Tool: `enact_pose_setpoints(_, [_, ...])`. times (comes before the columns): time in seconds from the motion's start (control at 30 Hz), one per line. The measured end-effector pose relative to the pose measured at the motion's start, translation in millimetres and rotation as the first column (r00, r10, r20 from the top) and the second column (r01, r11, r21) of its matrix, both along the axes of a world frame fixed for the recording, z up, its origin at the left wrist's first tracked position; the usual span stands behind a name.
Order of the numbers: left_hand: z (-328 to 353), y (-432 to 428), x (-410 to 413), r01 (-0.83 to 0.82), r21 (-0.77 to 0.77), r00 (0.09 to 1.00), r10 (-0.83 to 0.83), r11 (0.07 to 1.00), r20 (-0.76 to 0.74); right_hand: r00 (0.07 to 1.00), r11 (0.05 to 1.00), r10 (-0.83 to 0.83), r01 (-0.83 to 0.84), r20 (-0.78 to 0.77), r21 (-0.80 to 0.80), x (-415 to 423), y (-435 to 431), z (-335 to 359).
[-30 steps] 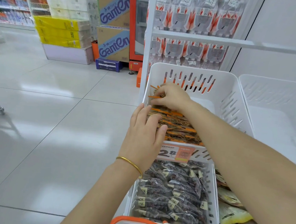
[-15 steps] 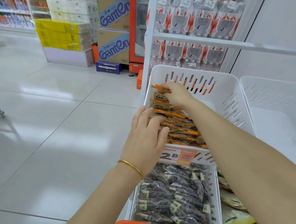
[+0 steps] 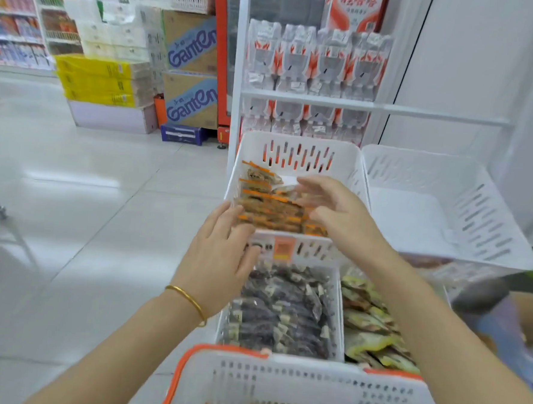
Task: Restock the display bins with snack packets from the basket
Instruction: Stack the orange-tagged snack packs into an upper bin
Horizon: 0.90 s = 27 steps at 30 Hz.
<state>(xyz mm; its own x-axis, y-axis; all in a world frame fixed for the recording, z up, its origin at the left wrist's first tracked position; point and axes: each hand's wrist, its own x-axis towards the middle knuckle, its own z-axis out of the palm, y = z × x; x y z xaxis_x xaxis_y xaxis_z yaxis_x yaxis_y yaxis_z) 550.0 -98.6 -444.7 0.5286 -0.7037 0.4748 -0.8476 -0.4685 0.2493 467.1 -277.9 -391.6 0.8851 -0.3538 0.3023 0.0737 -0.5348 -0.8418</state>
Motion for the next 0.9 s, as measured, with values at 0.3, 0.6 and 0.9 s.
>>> enact_pose_setpoints(0.3, [-62,79,-147,0.188,0.633,0.971,-0.046,0.751,-0.235,0.849,0.947,0.213,-0.058,-0.484,0.315,-180,96,-149])
enact_pose_setpoints(0.6, [-89,95,-159,0.192,0.778,0.969,0.011,0.598,-0.247,0.665,0.982,0.117,-0.187,-0.738,-0.013,-198,117,-281])
enact_pose_setpoints(0.9, [-107,96,-160,0.256,0.816,0.961,-0.047,0.518,-0.272,0.663,0.453,-0.134,-0.620,-0.737,-0.640,-200,142,-345])
